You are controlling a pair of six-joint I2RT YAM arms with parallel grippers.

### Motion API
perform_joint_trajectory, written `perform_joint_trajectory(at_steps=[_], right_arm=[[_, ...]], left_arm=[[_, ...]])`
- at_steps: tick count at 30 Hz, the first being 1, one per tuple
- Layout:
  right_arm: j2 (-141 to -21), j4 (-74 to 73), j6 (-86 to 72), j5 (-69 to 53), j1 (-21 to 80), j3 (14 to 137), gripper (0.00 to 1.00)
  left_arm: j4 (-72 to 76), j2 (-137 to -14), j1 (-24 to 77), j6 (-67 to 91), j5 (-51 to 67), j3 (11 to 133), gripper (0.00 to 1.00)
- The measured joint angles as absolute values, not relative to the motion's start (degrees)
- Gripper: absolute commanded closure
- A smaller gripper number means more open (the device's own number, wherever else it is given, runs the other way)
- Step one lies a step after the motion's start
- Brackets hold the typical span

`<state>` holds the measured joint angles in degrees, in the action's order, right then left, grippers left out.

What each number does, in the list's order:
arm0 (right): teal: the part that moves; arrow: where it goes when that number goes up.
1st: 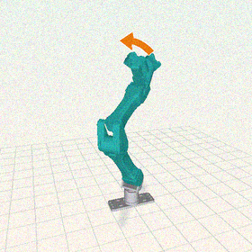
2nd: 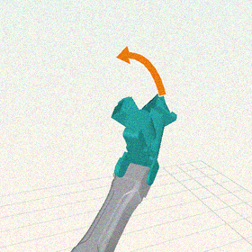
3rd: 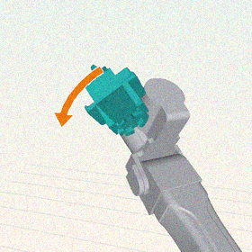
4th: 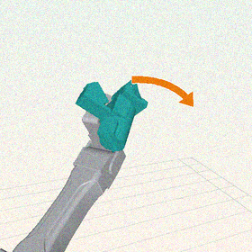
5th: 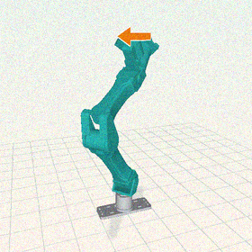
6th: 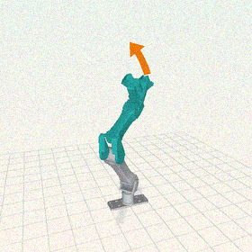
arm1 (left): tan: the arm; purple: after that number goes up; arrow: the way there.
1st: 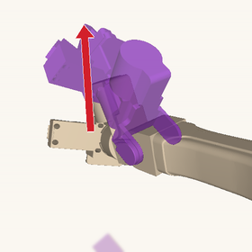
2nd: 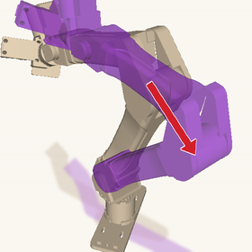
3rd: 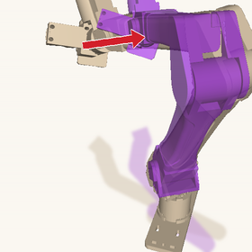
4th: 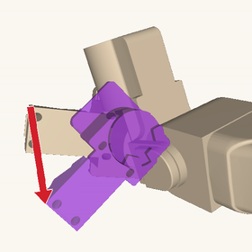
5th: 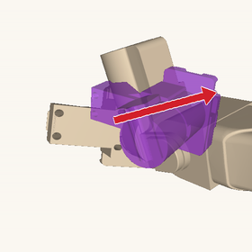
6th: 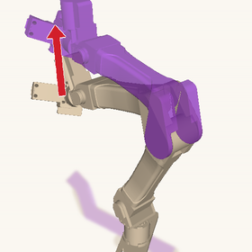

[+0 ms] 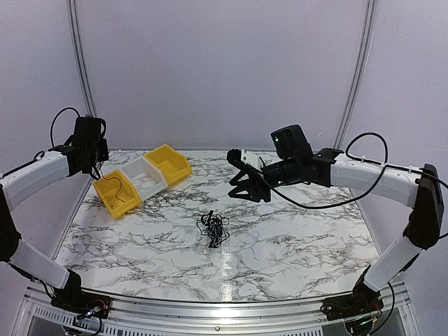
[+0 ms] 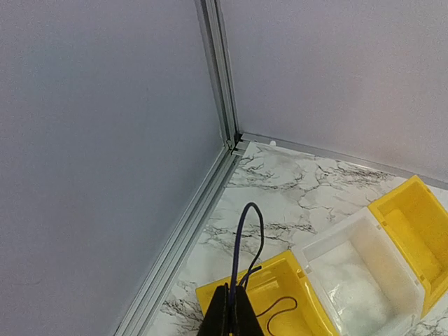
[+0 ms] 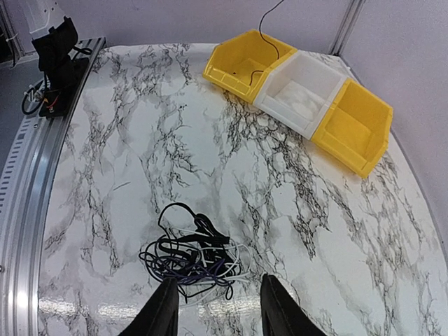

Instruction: Untangle the cables

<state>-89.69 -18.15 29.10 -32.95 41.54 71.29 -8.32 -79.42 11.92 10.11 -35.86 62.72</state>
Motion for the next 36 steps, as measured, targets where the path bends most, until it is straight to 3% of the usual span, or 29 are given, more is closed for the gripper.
perform_joint_trajectory(at_steps=[8, 20, 29, 32, 36], right_arm=[[-91.9, -18.4, 29.2, -32.6, 41.6, 71.3, 0.6], [-94.2, -19.4, 30.2, -31.7, 42.9, 71.3, 0.61], [-94.4, -20.3, 30.6, -31.3, 43.5, 71.3, 0.61], [-94.7, -20.6, 30.7, -31.3, 43.6, 71.3, 0.61], [-95.3, -21.1, 30.9, -31.2, 44.0, 71.3, 0.61]], left_arm=[[-8.7, -79.7, 11.8, 10.3, -31.7, 57.6, 1.0], [-13.7, -93.3, 11.8, 15.7, -21.4, 59.0, 1.0], [-16.1, -95.0, 11.7, 16.7, -20.9, 61.1, 0.99], [-16.4, -95.2, 11.7, 16.7, -21.3, 62.1, 0.76], [-16.9, -95.1, 11.4, 16.6, -23.3, 62.3, 0.57]])
